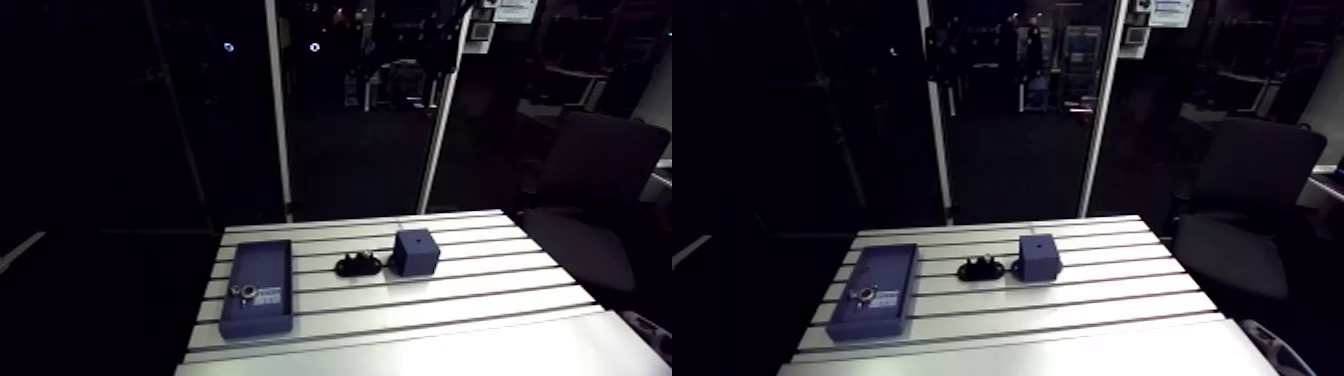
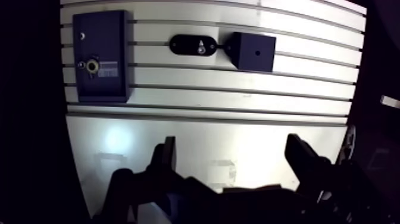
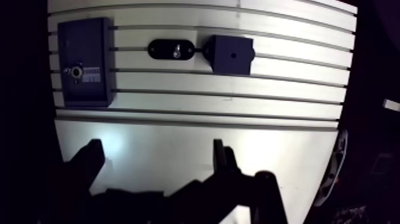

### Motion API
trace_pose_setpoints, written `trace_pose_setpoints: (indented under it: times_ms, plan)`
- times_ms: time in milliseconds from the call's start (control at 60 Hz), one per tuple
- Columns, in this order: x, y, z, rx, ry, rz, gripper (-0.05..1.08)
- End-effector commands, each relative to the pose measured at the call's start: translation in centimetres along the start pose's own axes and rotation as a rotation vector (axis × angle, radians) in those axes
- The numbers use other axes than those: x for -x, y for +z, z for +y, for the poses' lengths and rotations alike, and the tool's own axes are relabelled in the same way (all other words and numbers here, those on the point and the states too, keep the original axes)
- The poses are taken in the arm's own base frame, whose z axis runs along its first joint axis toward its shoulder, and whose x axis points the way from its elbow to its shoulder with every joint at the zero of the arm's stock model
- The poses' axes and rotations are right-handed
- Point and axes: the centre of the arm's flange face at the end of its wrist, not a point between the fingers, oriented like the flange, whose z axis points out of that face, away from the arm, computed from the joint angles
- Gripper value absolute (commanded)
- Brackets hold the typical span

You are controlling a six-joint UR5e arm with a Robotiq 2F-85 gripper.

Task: Pick up the M10 bolt and insert it into the hole until fully seated.

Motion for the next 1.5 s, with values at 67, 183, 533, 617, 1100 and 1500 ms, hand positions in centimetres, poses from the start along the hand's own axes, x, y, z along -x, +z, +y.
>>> trace_pose_setpoints:
  times_ms: [67, 183, 533, 617, 1100, 1500]
  plan:
    - [-0.9, 2.0, 0.1, 0.007, 0.004, 0.039, 0.01]
    - [-1.1, 3.1, 0.1, 0.008, 0.003, 0.066, 0.01]
    - [-2.4, 8.2, -1.2, -0.002, 0.017, 0.085, 0.01]
    - [-2.5, 9.1, -1.2, -0.001, 0.017, 0.104, 0.01]
    - [-4.0, 15.1, -1.5, -0.001, 0.051, 0.121, 0.01]
    - [-4.2, 19.7, -1.6, 0.008, 0.067, 0.126, 0.01]
